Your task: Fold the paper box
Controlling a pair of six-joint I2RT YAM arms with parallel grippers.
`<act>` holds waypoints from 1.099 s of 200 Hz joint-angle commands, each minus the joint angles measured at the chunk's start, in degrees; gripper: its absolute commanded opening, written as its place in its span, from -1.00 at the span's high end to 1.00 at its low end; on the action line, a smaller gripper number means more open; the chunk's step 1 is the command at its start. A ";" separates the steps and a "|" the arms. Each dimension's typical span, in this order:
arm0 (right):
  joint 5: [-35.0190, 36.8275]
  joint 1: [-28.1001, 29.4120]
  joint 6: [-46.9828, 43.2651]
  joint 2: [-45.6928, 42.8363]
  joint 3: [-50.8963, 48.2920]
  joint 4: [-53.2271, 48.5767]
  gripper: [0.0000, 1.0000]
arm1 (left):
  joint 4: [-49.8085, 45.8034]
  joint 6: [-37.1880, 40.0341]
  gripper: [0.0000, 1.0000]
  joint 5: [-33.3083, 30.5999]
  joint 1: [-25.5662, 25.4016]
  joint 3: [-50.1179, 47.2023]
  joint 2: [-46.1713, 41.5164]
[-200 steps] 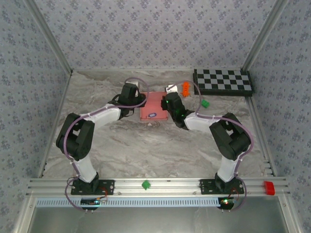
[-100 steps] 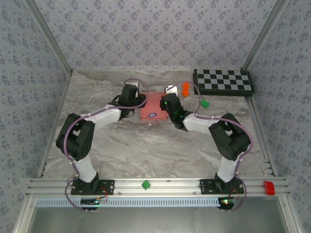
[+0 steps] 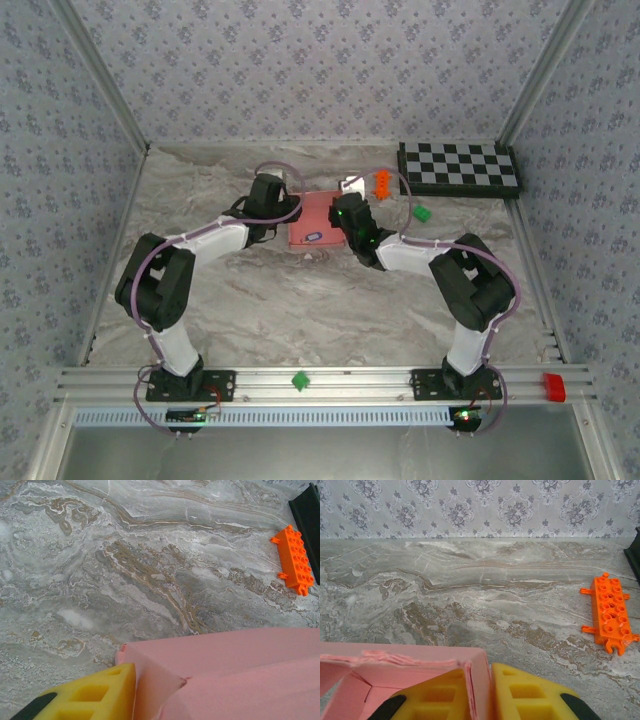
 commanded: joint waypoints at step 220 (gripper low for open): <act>4.75 1.66 5.04 -0.37 -0.08 -1.69 0.82 | -3.50 -6.66 0.41 -2.21 -0.82 0.75 -3.70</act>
